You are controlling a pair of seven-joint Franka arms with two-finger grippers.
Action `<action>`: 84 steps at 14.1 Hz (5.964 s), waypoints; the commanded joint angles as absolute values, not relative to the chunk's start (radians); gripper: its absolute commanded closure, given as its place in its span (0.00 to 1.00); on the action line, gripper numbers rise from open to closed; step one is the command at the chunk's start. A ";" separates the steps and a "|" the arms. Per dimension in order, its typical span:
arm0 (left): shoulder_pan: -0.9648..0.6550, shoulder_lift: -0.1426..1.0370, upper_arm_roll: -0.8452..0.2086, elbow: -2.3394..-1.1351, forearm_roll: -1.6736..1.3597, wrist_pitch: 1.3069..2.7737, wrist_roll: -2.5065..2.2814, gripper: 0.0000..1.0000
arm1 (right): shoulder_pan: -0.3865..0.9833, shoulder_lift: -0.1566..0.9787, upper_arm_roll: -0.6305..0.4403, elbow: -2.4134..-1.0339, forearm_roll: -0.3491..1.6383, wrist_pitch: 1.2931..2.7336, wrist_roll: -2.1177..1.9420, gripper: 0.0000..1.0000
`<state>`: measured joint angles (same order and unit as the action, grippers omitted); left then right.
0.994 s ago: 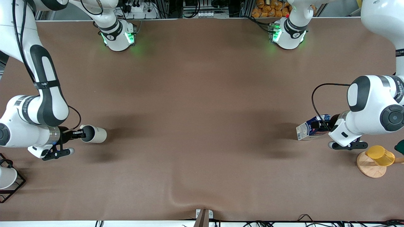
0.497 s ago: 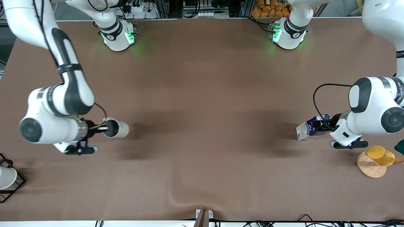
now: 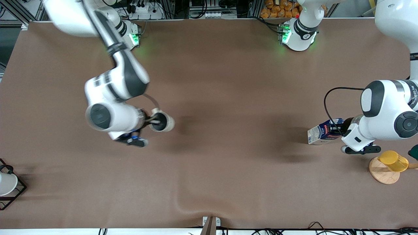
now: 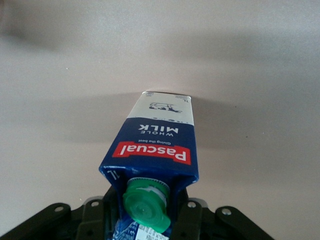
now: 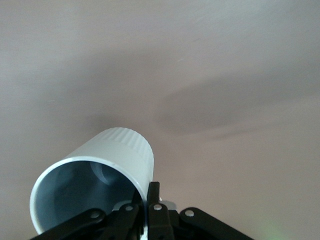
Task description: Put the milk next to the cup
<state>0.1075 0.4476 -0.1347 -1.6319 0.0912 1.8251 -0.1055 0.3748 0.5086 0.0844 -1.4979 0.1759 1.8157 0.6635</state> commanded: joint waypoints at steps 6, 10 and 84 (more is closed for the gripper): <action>0.094 0.428 -0.144 -1.597 0.118 1.816 -0.147 0.76 | 0.622 0.656 0.071 -1.474 0.210 2.162 1.051 1.00; 0.094 0.368 -0.191 -1.582 0.117 1.770 -0.141 0.75 | 0.657 0.704 0.069 -1.471 0.209 2.207 1.063 1.00; 0.141 0.006 -0.230 -1.428 0.032 1.365 -0.100 0.00 | -0.003 0.017 0.018 -1.612 0.009 1.687 -0.015 0.00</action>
<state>0.1487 0.0595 -0.2705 -1.3721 0.0599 1.3795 -0.1452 -0.0137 0.0277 0.0233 -1.5940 0.0196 1.6781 -0.0154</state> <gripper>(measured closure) 0.000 0.000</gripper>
